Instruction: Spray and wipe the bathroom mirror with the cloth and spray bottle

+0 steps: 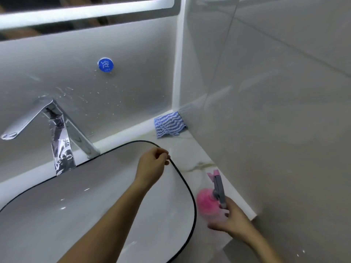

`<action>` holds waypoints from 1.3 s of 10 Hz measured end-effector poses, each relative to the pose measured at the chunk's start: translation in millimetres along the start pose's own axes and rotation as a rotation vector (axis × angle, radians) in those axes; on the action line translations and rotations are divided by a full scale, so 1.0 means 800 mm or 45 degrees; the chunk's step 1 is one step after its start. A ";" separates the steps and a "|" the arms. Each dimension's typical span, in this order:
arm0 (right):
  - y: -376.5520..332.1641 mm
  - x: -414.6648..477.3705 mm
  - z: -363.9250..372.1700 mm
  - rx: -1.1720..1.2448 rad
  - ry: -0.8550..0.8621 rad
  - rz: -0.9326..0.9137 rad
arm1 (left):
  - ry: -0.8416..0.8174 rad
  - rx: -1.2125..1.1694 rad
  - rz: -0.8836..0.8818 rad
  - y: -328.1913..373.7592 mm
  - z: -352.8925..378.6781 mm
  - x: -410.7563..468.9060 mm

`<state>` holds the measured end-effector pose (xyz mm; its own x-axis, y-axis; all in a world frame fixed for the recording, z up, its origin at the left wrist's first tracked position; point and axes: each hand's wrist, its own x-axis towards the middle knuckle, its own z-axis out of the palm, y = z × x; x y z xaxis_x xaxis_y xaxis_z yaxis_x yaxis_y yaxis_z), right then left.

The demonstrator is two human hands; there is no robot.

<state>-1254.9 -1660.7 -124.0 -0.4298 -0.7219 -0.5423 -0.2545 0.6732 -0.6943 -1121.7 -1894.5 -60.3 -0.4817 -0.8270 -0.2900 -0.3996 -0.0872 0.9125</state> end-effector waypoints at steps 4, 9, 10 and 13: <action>-0.093 0.093 -0.008 0.020 0.511 -0.126 | -0.022 0.102 -0.012 0.001 0.000 -0.001; -0.241 0.382 -0.027 -0.130 0.451 -0.283 | 0.248 0.069 -0.122 0.019 -0.024 0.092; -0.241 0.393 -0.022 -0.209 0.436 -0.270 | 0.281 0.102 -0.155 0.008 -0.030 0.081; -0.241 0.283 0.014 0.209 0.326 -0.376 | 0.375 -0.005 -0.107 0.031 -0.046 0.043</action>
